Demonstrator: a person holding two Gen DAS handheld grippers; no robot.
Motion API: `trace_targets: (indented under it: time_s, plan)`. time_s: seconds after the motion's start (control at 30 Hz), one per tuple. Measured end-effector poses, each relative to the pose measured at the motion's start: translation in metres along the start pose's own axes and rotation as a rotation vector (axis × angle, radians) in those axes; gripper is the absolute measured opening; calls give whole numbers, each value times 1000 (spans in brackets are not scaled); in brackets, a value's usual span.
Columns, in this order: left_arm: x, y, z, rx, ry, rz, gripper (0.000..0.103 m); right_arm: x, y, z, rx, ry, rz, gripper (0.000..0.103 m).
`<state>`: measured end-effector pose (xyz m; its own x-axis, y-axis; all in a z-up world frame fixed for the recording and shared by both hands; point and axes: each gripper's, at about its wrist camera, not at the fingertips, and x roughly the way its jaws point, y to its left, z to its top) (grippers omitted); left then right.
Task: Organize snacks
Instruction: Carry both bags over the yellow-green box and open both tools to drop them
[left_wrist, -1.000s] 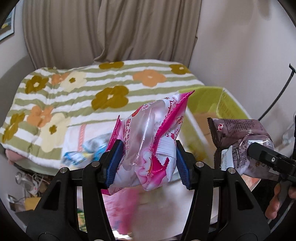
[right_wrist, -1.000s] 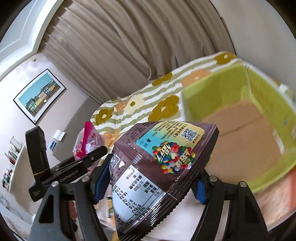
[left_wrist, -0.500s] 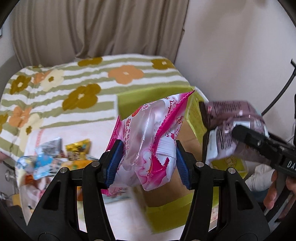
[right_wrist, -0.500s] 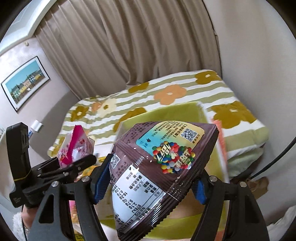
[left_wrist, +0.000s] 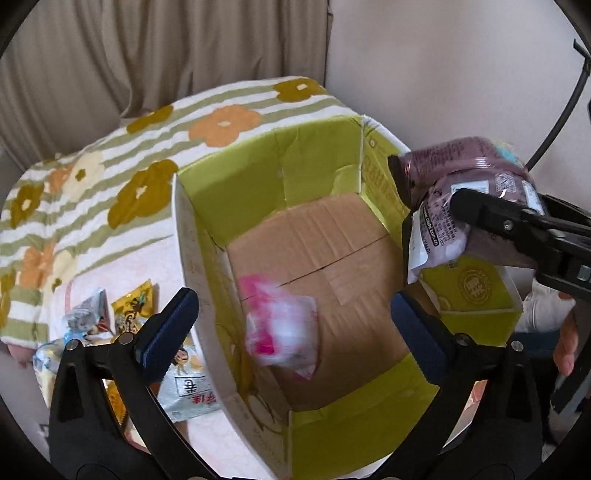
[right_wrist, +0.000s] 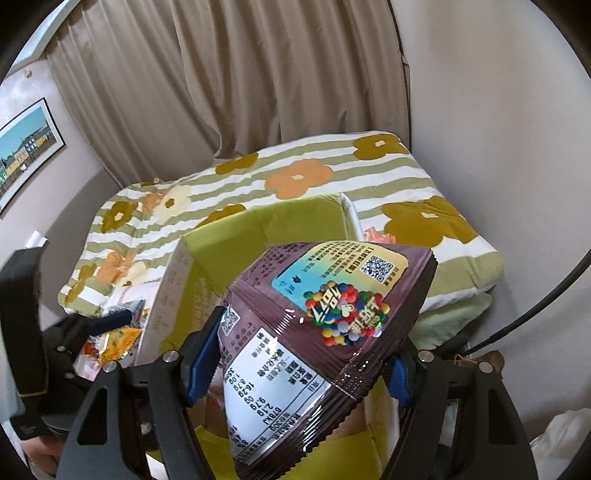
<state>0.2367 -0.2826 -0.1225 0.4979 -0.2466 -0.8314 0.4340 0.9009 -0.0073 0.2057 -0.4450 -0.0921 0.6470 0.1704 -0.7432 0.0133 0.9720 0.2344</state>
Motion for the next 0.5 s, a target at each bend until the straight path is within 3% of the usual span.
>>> trace_targets:
  time_s: [0.33, 0.4, 0.43, 0.5]
  plan:
    - [-28, 39, -8, -52, -39, 11, 103, 11, 13, -8, -35, 56, 54, 72]
    - [-30, 44, -10, -70, -45, 12, 103, 12, 16, -9, -33, 48, 59, 81]
    - [-31, 46, -11, -78, -47, 6, 103, 13, 16, -9, -28, 43, 62, 99]
    - [-33, 49, -13, -94, -52, 4, 103, 12, 15, -11, -21, 28, 64, 103]
